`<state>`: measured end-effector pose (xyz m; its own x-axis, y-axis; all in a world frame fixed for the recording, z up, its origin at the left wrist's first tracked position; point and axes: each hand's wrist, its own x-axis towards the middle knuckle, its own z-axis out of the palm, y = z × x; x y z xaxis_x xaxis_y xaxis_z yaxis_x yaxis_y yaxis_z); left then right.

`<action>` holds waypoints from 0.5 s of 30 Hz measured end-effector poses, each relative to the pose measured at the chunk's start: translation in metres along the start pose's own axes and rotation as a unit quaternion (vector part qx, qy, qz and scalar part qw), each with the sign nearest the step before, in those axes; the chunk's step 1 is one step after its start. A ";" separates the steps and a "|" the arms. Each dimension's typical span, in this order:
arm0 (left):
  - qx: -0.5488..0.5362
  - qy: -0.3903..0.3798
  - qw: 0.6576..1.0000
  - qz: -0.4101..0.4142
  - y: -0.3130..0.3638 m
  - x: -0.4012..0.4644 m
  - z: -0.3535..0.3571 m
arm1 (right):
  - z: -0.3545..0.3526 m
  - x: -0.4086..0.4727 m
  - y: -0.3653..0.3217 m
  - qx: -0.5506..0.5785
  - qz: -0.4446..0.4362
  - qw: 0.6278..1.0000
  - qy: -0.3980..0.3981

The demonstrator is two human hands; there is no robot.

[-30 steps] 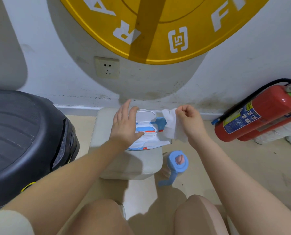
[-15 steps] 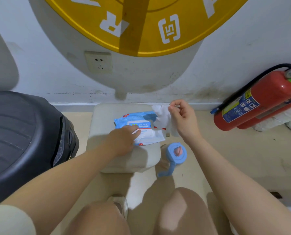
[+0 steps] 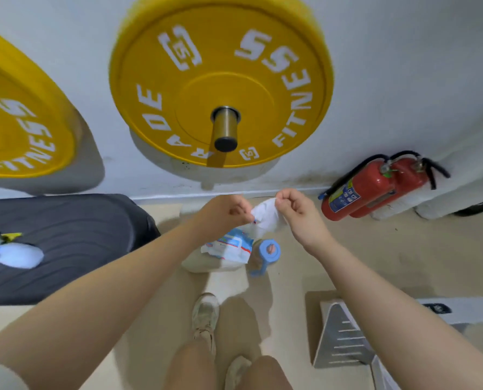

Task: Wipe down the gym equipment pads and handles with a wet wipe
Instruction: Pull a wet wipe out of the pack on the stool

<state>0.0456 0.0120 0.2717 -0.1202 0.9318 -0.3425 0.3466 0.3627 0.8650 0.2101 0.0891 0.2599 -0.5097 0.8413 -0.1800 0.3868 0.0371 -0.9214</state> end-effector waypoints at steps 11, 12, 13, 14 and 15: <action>-0.056 0.050 0.996 -0.039 0.118 -0.125 -0.014 | -0.038 -0.098 -0.127 -0.060 0.054 0.997 0.023; -0.055 0.043 0.997 -0.037 0.125 -0.134 -0.015 | -0.040 -0.110 -0.136 -0.071 0.049 0.995 0.046; -0.058 0.036 0.997 -0.031 0.133 -0.143 -0.015 | -0.041 -0.122 -0.145 -0.065 0.037 0.995 0.067; -0.060 0.030 0.998 -0.019 0.140 -0.152 -0.017 | -0.042 -0.136 -0.152 -0.037 0.023 0.996 0.080; -0.061 0.025 0.998 -0.002 0.146 -0.160 -0.018 | -0.041 -0.151 -0.160 -0.004 0.015 0.997 0.075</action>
<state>0.0992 -0.0839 0.4596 -0.1690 0.9287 -0.3302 0.2300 0.3629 0.9030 0.2566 -0.0219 0.4484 -0.3771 0.9135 -0.1528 0.4064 0.0149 -0.9136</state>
